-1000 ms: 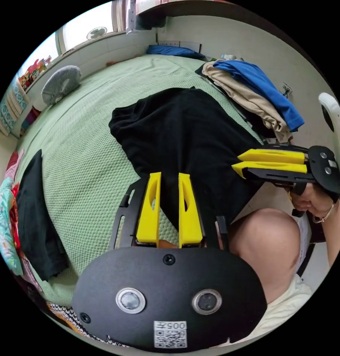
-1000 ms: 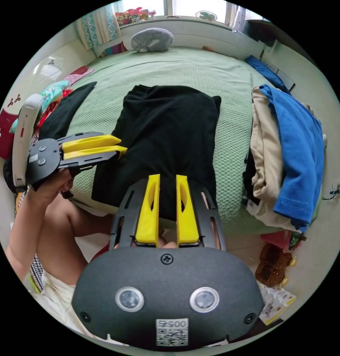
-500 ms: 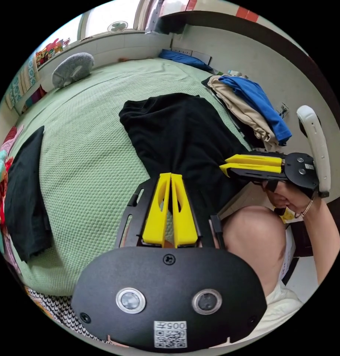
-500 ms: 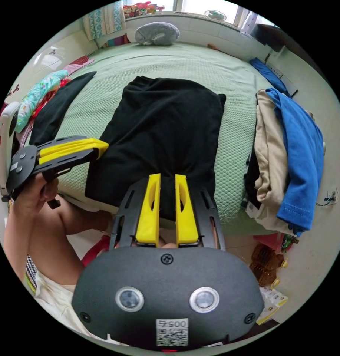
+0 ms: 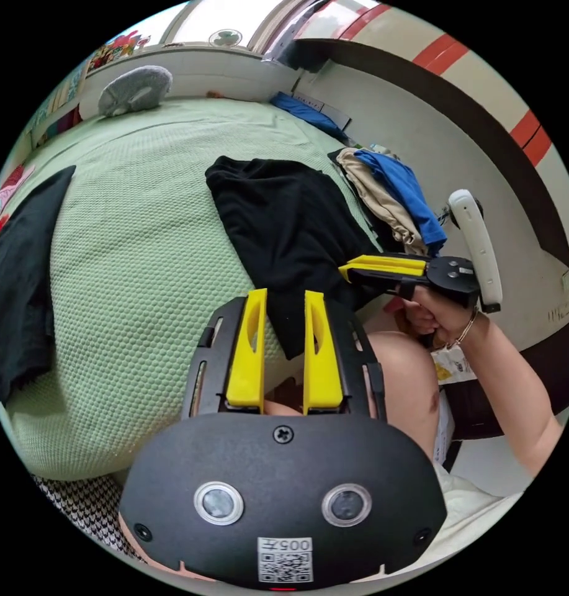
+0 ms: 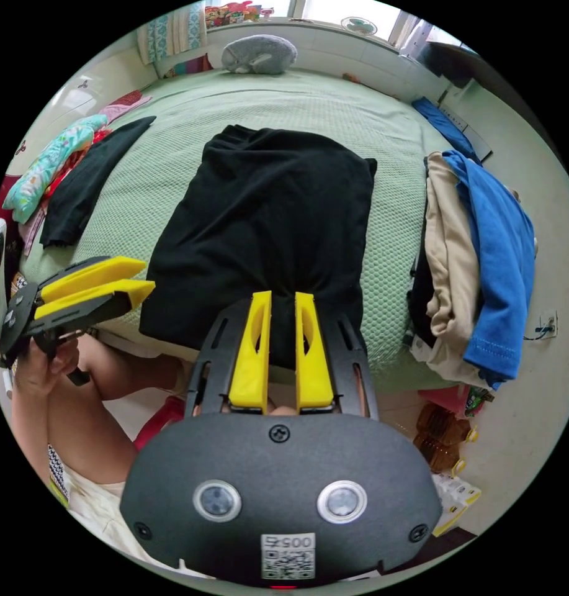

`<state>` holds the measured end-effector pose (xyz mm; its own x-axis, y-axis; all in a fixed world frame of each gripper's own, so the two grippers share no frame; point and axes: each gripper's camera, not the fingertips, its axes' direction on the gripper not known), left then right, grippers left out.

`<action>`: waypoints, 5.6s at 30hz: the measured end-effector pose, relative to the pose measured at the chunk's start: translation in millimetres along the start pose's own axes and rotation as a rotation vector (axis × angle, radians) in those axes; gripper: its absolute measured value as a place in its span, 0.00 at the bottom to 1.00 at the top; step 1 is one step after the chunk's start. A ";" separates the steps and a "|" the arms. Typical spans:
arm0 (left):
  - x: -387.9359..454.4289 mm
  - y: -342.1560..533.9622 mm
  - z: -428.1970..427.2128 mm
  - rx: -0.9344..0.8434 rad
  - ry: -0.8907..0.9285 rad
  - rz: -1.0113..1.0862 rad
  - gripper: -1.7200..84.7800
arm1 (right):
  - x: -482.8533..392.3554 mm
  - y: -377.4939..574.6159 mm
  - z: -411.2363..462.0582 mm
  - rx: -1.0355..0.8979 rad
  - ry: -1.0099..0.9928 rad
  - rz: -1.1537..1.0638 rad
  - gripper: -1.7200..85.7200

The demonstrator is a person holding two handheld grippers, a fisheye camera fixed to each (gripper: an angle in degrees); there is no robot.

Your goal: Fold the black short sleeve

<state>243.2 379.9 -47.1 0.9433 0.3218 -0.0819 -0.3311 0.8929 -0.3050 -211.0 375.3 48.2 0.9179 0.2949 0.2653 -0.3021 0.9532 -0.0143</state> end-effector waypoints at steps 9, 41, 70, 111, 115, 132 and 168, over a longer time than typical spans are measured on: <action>10.5 15.6 -4.6 -0.047 -0.006 0.016 0.21 | -9.0 2.0 8.3 0.005 0.011 -0.016 0.07; 26.4 16.6 -3.9 -0.109 -0.078 0.048 0.13 | -31.6 15.2 8.3 0.012 0.127 -0.066 0.08; -23.7 -1.0 -54.5 -0.040 -0.157 -0.091 0.06 | 135.2 -25.1 -75.9 0.139 -0.123 0.222 0.12; 103.3 -47.2 -92.0 0.053 -0.104 0.114 0.06 | 135.8 -58.6 -207.6 0.255 -0.117 0.163 0.03; 127.9 -57.2 -128.2 0.137 -0.035 0.094 0.06 | 135.1 -55.1 -252.5 0.312 -0.077 0.142 0.03; 293.1 -142.6 -144.0 0.240 0.169 0.223 0.06 | 224.2 -58.9 -344.6 0.324 0.228 0.227 0.04; -38.9 -34.2 -221.8 0.078 -0.221 -0.233 0.08 | -22.0 -51.2 -196.9 0.225 -0.191 -0.190 0.15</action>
<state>223.4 267.0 -243.9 0.9685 0.1587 0.1918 -0.1158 0.9692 -0.2173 -165.1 333.2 -146.7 0.9049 0.0755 0.4188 -0.1991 0.9449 0.2600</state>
